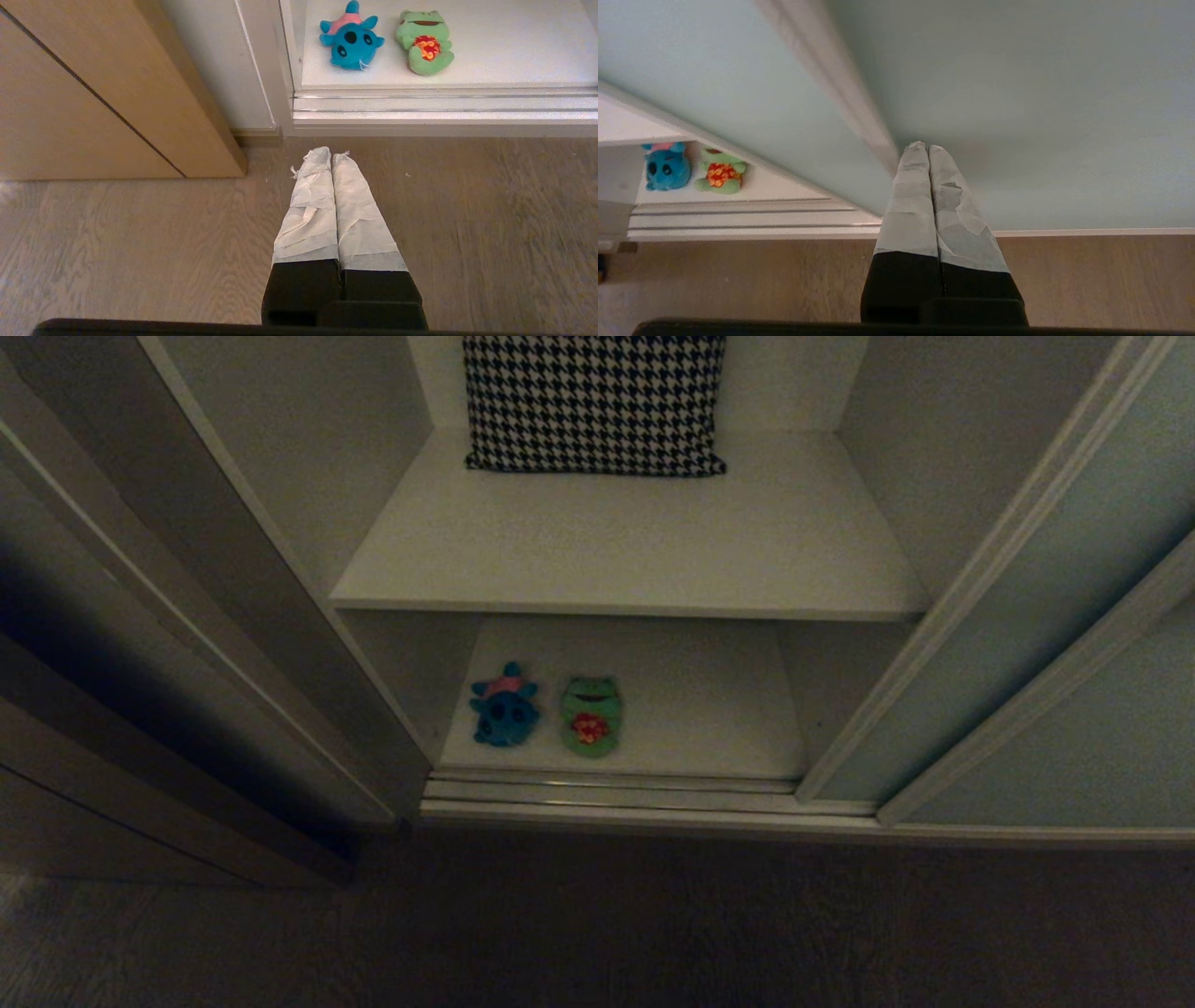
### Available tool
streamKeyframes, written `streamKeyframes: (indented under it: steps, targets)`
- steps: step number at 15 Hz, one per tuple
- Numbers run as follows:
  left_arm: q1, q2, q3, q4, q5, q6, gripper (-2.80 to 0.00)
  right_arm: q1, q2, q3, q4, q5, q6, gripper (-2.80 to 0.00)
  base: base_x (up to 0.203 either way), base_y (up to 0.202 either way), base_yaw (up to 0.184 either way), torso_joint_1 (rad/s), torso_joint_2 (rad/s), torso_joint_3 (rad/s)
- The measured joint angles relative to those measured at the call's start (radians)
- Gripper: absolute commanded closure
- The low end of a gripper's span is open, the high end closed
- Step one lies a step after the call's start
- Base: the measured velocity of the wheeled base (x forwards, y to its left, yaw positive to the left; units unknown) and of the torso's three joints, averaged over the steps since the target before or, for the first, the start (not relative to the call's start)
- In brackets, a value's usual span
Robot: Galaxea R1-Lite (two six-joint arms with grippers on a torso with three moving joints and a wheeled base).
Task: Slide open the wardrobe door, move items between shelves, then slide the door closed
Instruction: Close the door
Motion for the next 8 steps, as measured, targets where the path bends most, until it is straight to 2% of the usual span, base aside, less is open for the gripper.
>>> streamKeyframes:
  steps: [8]
  targets:
    - [0.000,0.000,0.000,0.000,0.000,0.000,0.00,0.102,-0.031,0.020,0.003,-0.020,-0.004,0.00,0.000,0.000,0.000,0.000,0.00,0.000]
